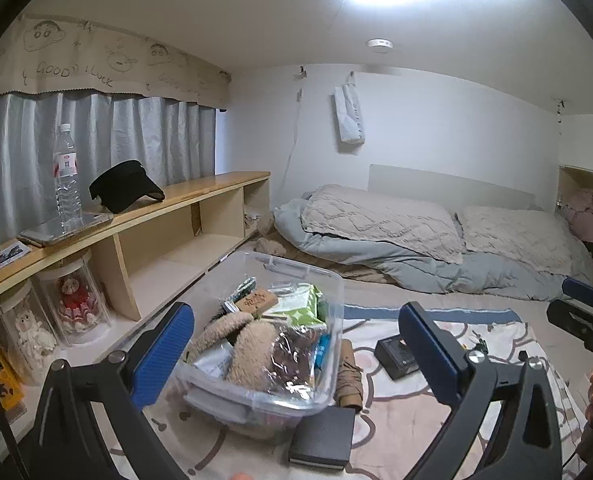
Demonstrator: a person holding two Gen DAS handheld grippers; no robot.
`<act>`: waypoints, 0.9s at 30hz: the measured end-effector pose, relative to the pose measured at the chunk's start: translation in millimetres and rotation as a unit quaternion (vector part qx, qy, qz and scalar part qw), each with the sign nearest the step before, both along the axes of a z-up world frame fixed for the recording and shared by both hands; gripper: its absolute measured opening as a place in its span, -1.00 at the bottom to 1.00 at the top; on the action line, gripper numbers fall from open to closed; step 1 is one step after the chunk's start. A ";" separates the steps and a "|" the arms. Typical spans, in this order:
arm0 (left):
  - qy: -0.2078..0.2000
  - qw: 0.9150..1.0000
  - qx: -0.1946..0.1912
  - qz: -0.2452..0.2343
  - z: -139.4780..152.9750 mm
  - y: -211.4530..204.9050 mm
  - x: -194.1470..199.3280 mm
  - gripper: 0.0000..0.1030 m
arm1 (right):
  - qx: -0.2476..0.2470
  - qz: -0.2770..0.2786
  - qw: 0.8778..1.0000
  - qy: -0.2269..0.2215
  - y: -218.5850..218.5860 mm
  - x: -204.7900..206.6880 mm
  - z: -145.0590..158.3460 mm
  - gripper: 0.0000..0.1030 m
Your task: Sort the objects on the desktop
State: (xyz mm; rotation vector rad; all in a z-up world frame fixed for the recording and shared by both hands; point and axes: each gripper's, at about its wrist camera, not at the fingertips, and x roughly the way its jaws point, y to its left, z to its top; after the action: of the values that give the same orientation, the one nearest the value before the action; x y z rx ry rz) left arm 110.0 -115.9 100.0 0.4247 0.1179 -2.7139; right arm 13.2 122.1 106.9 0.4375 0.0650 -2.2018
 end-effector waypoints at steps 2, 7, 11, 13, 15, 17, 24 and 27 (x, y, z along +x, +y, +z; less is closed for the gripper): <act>-0.002 1.000 0.001 -0.001 -4.6 5.7 2.1 1.00 | 0.002 0.000 1.000 -0.004 5.2 1.8 -3.9 1.00; -0.018 1.000 0.005 -0.013 -16.9 15.7 0.5 1.00 | 0.018 -0.008 1.000 -0.011 15.4 3.6 -16.5 1.00; -0.026 0.999 -0.001 -0.019 -26.3 22.5 -1.2 1.00 | 0.027 -0.014 0.999 -0.022 20.8 3.9 -27.5 1.00; -0.030 0.999 0.002 -0.025 -31.0 24.1 -2.0 1.00 | 0.034 -0.012 0.999 -0.027 20.5 4.5 -31.3 1.00; -0.037 0.999 0.007 -0.030 -36.9 26.1 -1.4 1.00 | 0.041 -0.008 0.999 -0.026 19.3 6.6 -33.6 1.00; -0.043 0.998 0.012 -0.035 -42.4 26.4 -0.7 1.00 | 0.046 -0.007 0.999 -0.022 18.8 8.3 -35.6 1.00; -0.068 0.996 0.006 -0.051 -58.6 35.5 -0.5 1.00 | 0.064 0.002 0.997 -0.031 16.3 13.2 -45.1 1.00; -0.077 0.996 0.005 -0.054 -63.6 37.6 -0.5 1.00 | 0.074 0.002 0.997 -0.036 15.1 12.7 -51.1 1.00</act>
State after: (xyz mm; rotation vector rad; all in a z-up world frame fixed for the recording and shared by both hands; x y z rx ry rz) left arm 109.5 -78.3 36.4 0.6593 0.0672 -2.7741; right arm 25.9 137.2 55.8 0.5992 0.1906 -2.1840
